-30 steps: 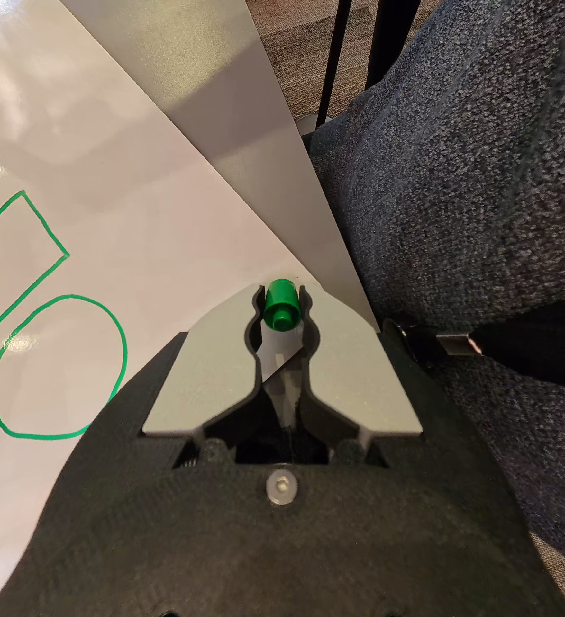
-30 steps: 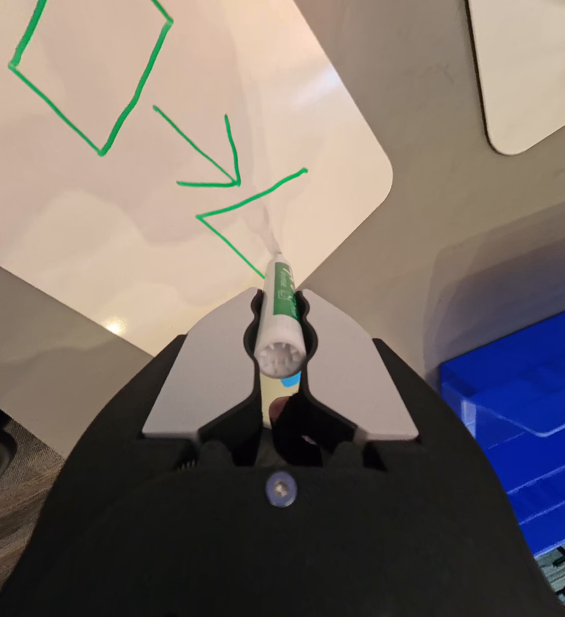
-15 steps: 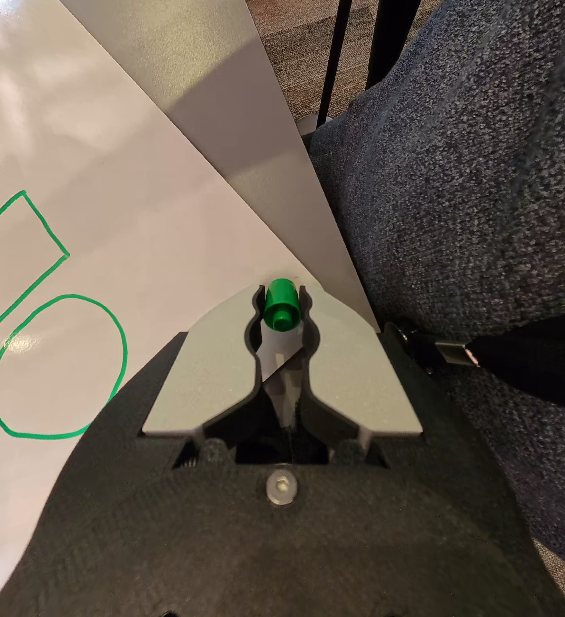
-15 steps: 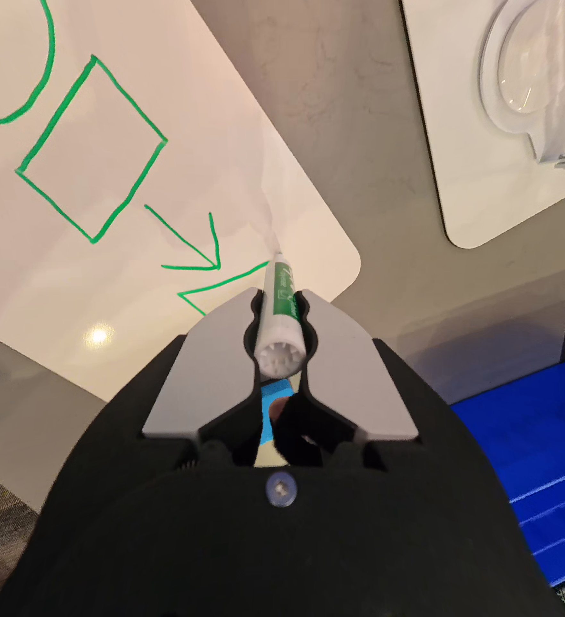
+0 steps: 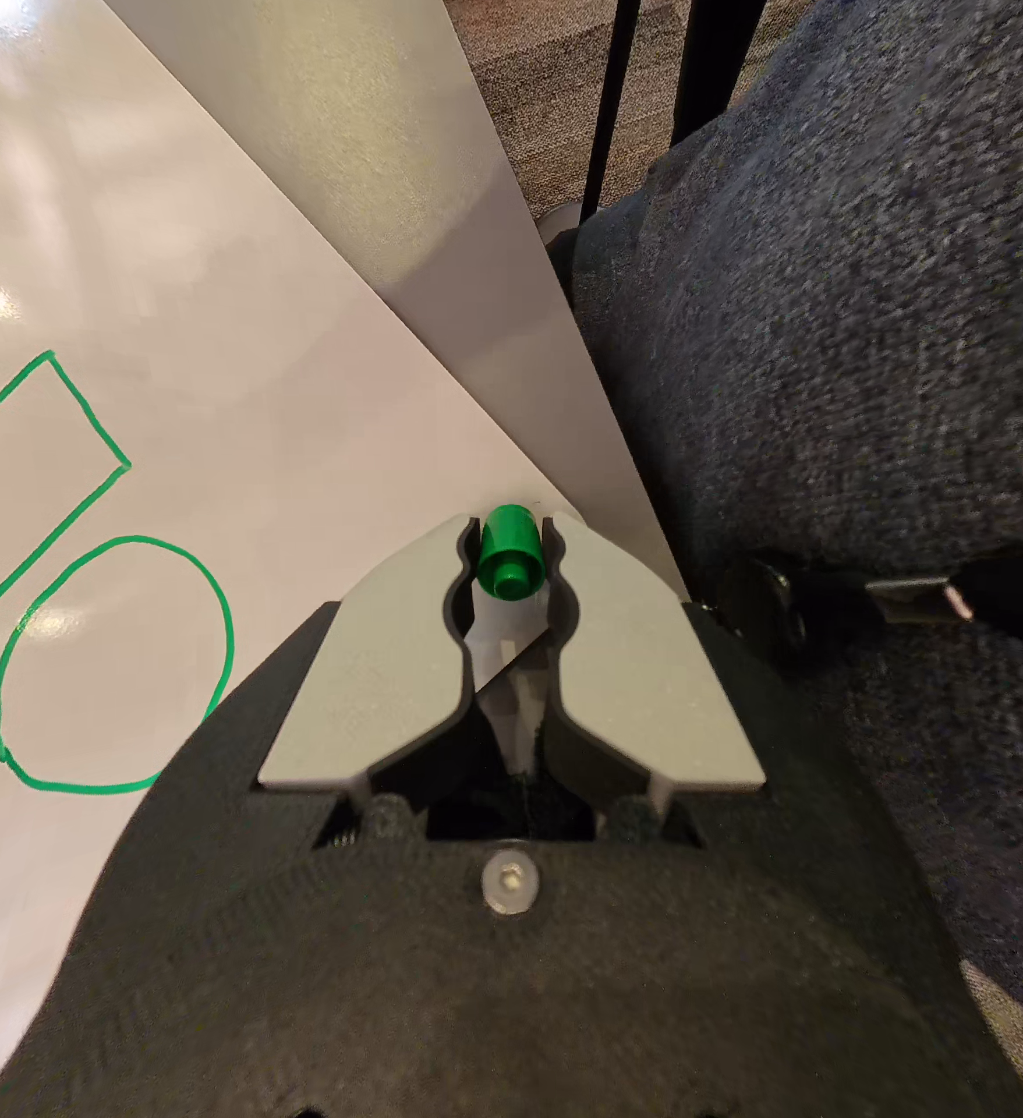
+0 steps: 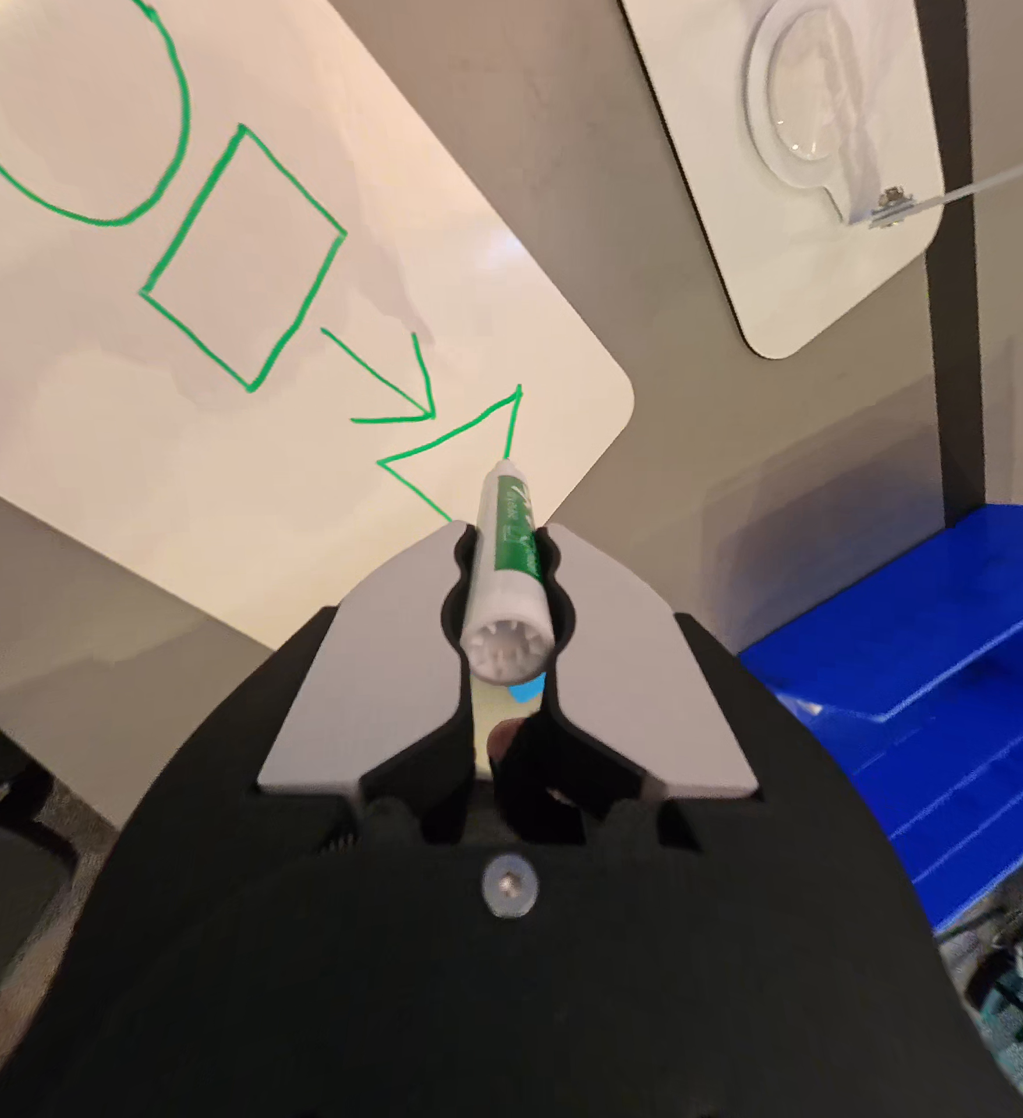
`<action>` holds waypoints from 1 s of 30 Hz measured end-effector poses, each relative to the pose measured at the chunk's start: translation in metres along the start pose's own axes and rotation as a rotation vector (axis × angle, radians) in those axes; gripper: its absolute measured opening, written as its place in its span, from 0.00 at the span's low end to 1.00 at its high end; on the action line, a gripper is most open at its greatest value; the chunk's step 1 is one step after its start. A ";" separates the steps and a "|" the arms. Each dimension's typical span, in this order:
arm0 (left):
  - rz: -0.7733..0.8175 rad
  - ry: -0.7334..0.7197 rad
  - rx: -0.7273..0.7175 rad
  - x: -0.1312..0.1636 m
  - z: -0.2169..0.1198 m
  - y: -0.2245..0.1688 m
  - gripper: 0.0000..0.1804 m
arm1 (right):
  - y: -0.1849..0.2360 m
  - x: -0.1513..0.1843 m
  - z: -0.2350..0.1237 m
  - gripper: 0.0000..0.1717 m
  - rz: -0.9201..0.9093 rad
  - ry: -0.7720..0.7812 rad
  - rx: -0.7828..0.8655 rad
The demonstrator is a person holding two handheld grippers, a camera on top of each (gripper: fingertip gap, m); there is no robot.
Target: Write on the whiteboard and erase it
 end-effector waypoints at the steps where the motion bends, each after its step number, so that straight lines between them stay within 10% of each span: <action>1: 0.001 0.000 -0.001 0.000 0.000 0.000 0.11 | 0.007 0.002 -0.004 0.12 0.013 -0.019 0.008; 30: 0.033 -0.012 -0.002 -0.001 0.004 -0.002 0.11 | 0.160 0.057 -0.063 0.12 0.243 -0.419 0.227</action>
Point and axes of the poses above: each gripper's, where its closed fingertips meet, z out along the fingers, x out of its underside, y = z × x across the jaws, the point moved 3 cm from there along -z, back along the fingers, and after that the axes turned 13 degrees about -x, right-handed, at the moved point
